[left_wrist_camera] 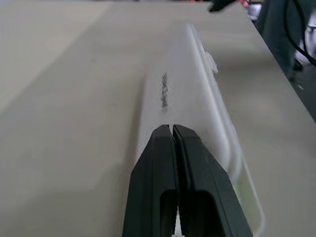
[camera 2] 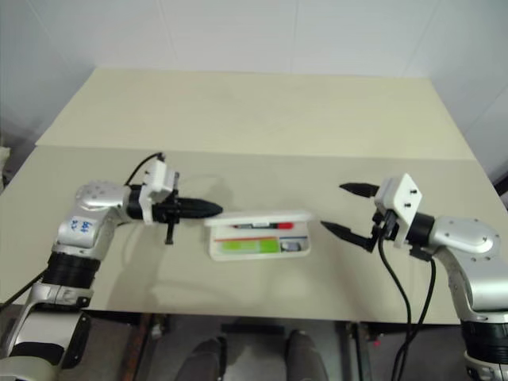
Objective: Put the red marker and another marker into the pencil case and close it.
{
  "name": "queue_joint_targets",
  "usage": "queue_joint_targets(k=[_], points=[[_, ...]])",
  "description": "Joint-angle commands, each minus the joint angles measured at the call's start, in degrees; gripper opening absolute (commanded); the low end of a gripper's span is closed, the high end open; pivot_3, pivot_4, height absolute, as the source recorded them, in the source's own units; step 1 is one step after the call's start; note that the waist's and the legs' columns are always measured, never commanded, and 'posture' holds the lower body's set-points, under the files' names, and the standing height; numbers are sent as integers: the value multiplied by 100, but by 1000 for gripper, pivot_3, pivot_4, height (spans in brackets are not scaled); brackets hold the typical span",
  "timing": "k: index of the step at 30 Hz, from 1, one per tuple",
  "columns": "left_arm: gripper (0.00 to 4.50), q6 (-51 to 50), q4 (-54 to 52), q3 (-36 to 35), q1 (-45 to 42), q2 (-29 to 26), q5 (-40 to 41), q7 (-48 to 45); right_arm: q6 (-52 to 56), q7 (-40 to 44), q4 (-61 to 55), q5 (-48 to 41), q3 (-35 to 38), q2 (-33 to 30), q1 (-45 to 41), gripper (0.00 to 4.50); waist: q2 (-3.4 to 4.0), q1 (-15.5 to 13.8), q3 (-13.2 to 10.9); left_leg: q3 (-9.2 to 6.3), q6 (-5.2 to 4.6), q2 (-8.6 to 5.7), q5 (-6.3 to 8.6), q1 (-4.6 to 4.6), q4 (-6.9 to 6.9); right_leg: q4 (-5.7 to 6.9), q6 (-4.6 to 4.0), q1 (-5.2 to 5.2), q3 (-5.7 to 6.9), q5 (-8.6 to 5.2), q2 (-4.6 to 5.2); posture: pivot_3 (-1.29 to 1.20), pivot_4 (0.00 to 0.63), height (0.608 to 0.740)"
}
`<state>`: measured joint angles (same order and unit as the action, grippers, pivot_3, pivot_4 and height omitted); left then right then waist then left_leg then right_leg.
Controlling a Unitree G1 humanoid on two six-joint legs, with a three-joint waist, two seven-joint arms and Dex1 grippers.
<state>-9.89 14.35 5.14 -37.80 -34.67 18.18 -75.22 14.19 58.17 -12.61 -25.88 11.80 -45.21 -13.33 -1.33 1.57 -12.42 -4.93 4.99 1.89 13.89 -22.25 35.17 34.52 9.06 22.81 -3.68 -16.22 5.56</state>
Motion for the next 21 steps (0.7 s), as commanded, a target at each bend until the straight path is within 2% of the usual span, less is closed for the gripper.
queue_joint_targets(k=[1, 13, 21], points=[[31, 67, -100, 246, 84, -14, -228, -54, -31, -93, -265, -120, 130, 26, 4, 4500, 0, -1, 0, 0, 0, 0, 0, 0, 0, 0, 0, 0, 0, 0, 0, 0, 150, 740], [31, -46, -233, 956, 183, 263, -683, 68, -20, -318, -463, -109, 100, 163, 141, 4500, 0, -2, 0, 0, -1, 0, 0, 1, 0, 0, -1, 0, 0, 0, 0, 0, 150, 740], [31, -257, -177, 1135, 129, 298, -963, 349, -18, -451, -587, -98, 70, 277, 208, 4500, 0, -9, 4, -1, -1, 0, 0, 10, 2, 0, -1, -12, 0, 0, 0, 0, 150, 740]])
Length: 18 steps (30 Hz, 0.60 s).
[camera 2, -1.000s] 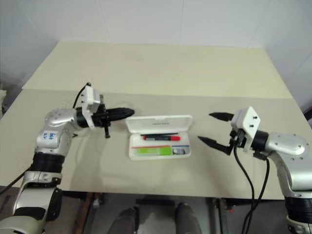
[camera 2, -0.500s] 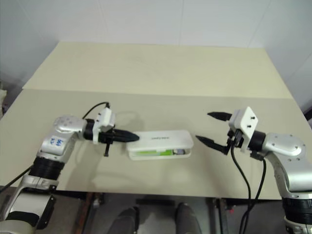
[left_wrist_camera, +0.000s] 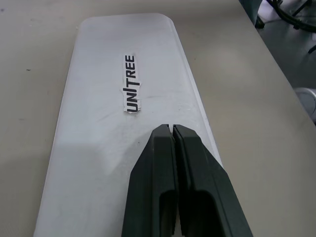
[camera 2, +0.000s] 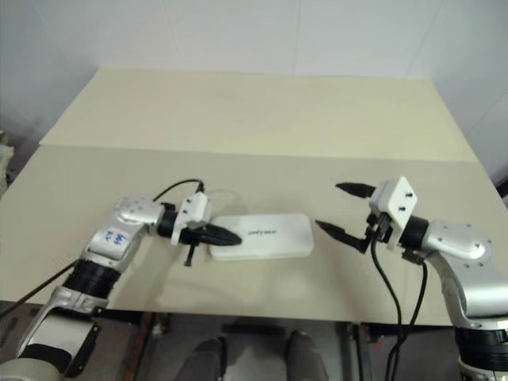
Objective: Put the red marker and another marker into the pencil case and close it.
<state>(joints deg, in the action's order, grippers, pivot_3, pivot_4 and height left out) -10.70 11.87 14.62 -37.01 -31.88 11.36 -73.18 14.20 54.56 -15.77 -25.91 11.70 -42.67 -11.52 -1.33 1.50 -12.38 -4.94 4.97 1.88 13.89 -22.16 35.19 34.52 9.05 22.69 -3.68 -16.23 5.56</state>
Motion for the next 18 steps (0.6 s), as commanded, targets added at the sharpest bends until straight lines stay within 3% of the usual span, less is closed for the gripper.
queue_joint_targets(k=[1, 6, 10, 18], points=[[31, -217, 66, 183, 48, 26, -268, 156, -18, -99, -282, -96, 77, 31, 33, 4500, 0, -1, 0, 0, 0, 0, 0, 1, 1, 0, 0, -1, 0, 0, 0, 0, 150, 740], [31, -420, 64, 195, -3, 51, -312, 296, -22, -142, -305, -100, 52, 69, 30, 4500, -1, 2, 1, 0, -3, 0, -5, 6, 2, -1, -9, -6, 0, -5, 0, 0, 150, 740], [31, -821, -212, -273, -15, 297, 316, 392, -25, -144, -285, -101, 7, 97, -2, 4500, -1, 1, 1, 0, -6, 0, -13, 5, 4, -10, -30, -11, 0, -7, 0, 0, 150, 740], [31, -1099, -899, -1486, 188, 288, 1422, 625, -75, 38, -28, -87, -52, 45, -159, 4500, -1, 13, 0, -1, -6, 1, -13, 1, -2, -10, -5, -3, 0, 9, 0, 0, 150, 740]])
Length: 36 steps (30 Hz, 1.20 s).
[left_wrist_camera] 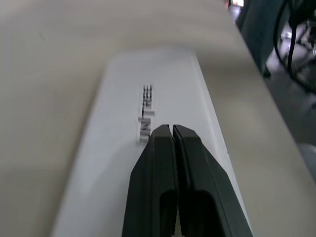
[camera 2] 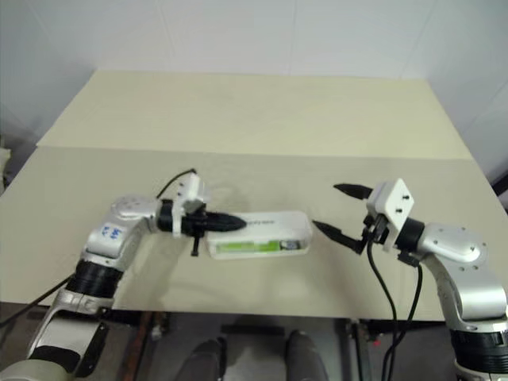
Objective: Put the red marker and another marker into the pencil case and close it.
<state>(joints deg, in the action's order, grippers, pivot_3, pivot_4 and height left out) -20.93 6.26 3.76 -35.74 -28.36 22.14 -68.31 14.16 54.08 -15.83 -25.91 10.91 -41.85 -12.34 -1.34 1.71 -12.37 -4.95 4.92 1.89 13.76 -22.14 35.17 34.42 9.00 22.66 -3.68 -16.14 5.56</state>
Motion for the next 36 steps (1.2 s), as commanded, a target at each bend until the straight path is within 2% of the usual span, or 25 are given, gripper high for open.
queue_joint_targets(k=[1, 3, 6, 13, 20, 23, 30, 31, 36], points=[[31, -115, -445, -531, 90, -115, 430, 179, -85, 124, 22, -88, 34, -48, -89, 4500, 0, -11, 0, -2, 1, 0, 0, -1, 0, -1, 1, 0, 1, 0, 0, 0, 150, 740], [208, -95, -607, -964, 220, -429, 581, 178, -87, 171, 101, -69, 13, -64, -136, 4500, -1, -3, -1, -2, 2, 0, 2, -4, 0, -3, 3, 0, 0, 2, 0, 0, 150, 740], [925, -81, -720, -1266, 383, -728, 658, 277, -113, 253, 241, -61, 31, -112, -176, 4500, -1, 2, 0, -1, 3, 0, 6, -4, -3, -4, 3, 3, 0, 1, 0, 0, 150, 740], [3321, 286, -456, -988, 456, -545, 445, 313, -91, 279, 343, -55, 39, -161, -386, 4500, -1, -45, 0, -2, 4, -2, 7, -10, -2, -15, 1, 1, 1, 1, 1, 0, 150, 740], [3321, 900, 602, -132, -44, 73, -153, 198, 15, 260, 105, -136, 241, -329, -180, 4500, -1, -39, 0, -1, 3, -3, 7, -13, -1, -24, 9, 1, 1, 5, 1, 0, 150, 740], [2702, 1163, 879, 26, -145, 139, -243, -15, 75, 191, -5, -172, 306, -343, -102, 4500, -1, 3, 0, -1, 2, -2, 8, -14, -3, -25, 9, 2, 1, 6, 0, 0, 150, 740], [189, 1875, 1331, 528, -304, 198, -817, -274, 165, 34, -302, -215, 434, -303, 220, 4500, -1, -23, 0, 0, -1, -2, 9, -12, -3, -24, 9, 2, 1, 5, 1, 0, 150, 740], [14, 1952, 1380, 590, -312, 196, -896, -295, 168, 20, -327, -225, 462, -304, 275, 4500, -1, -29, 0, 0, -1, -2, 9, -13, -3, -24, 9, 2, 1, 5, 1, 0, 150, 740], [14, 2098, 1499, 688, -288, 183, -1028, -365, 208, -66, -438, -248, 501, -300, 383, 4500, 0, -28, 0, 0, -1, -2, 9, -13, -3, -25, 10, 2, 1, 6, 1, 0, 150, 740]])
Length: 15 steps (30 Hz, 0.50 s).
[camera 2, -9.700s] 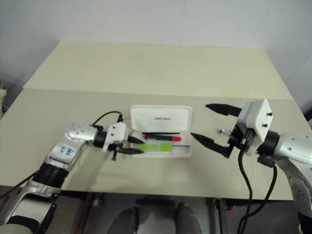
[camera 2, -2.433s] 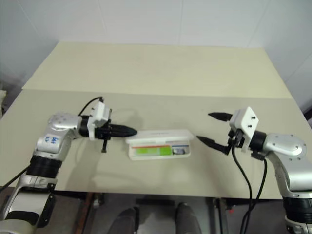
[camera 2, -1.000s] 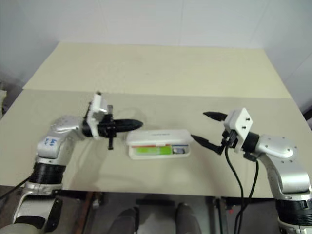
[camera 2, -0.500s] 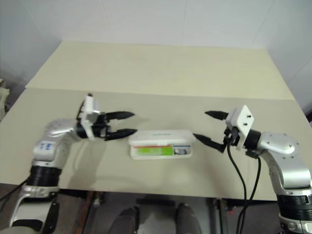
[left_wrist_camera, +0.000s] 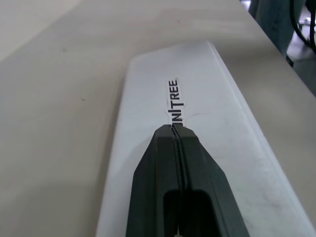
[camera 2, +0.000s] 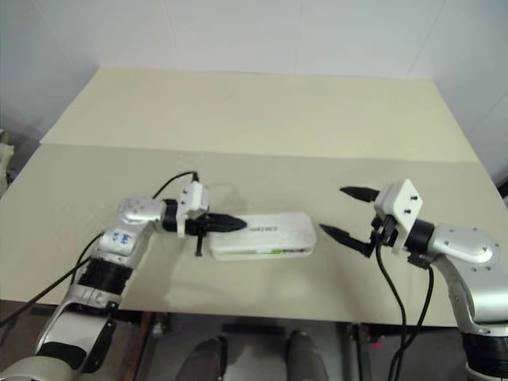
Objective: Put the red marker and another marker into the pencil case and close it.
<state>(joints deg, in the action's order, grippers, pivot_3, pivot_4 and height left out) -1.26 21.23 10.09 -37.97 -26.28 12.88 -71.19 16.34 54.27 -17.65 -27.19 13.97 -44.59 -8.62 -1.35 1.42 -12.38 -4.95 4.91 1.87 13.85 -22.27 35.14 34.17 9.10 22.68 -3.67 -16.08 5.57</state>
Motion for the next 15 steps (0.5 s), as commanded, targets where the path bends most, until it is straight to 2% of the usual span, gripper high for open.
queue_joint_targets(k=[1, 15], points=[[14, 129, -1, 79, -55, -43, -133, -94, -3, -107, -274, -120, 200, -18, 24, 4500, 0, 1, 0, 0, 0, 0, 0, 0, 0, 0, 0, 0, 0, 0, 0, 0, 150, 740], [14, -423, -386, 692, -64, -118, -709, 16, 61, -290, -424, -162, 149, 31, 83, 4500, -1, -4, 3, 0, 0, 0, -1, 8, 2, -3, -4, -11, 0, -2, 0, 0, 150, 740]])
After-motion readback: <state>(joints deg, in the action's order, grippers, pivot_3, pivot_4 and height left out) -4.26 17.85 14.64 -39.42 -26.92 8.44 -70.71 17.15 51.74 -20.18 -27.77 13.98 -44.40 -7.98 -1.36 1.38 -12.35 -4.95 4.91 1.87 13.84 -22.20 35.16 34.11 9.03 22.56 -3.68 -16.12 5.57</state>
